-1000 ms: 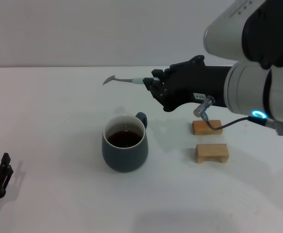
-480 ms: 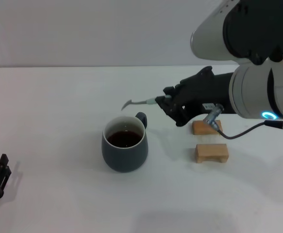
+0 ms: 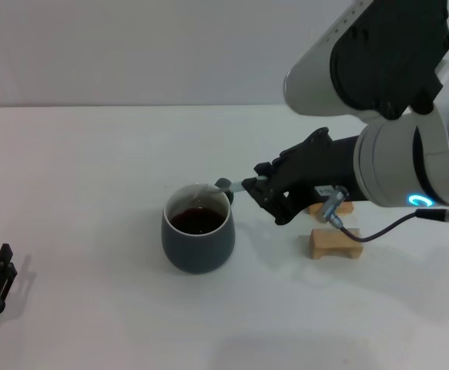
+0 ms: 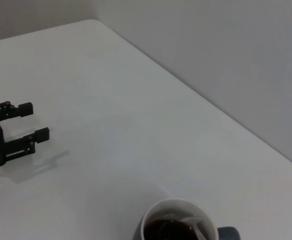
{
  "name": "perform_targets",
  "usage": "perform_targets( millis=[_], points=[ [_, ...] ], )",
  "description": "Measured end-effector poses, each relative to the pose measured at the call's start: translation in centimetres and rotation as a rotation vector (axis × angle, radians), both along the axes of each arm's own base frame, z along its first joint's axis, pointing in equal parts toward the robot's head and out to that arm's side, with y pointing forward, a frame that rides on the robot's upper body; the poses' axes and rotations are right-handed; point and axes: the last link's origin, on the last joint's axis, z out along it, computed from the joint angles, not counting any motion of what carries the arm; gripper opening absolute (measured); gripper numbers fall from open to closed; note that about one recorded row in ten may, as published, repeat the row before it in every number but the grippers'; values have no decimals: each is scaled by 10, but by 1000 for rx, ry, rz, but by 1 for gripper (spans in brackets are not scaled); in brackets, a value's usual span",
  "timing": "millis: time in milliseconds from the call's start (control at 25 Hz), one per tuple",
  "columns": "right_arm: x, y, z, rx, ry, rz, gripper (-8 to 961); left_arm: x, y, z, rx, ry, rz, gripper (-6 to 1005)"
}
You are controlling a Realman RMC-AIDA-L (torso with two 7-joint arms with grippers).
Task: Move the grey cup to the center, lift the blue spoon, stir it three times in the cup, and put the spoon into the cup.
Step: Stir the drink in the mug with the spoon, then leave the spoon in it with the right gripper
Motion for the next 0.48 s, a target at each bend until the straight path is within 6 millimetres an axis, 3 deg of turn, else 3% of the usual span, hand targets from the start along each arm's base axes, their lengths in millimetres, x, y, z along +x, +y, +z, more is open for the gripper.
perform_targets(
  millis=[480],
  points=[
    [8,-2,-15,-36,-11,-28,165,-1,0,0,-2,1,3,685]
  ],
)
